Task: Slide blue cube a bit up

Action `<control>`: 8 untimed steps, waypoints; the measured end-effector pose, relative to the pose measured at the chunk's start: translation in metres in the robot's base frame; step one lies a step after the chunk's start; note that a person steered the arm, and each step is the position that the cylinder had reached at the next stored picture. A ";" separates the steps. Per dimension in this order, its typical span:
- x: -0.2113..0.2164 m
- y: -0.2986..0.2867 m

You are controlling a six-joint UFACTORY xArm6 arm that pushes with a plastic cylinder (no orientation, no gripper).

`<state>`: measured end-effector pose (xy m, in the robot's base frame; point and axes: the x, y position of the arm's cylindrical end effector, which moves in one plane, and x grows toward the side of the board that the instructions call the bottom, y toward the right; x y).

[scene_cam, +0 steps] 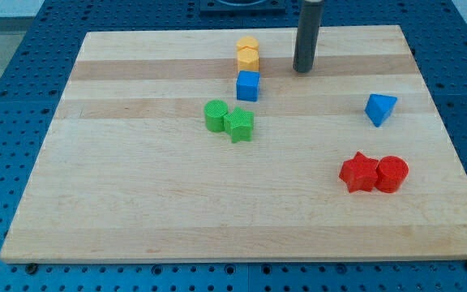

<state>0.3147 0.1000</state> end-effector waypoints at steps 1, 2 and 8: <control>0.034 -0.002; 0.059 -0.016; 0.058 -0.086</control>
<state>0.3731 0.0139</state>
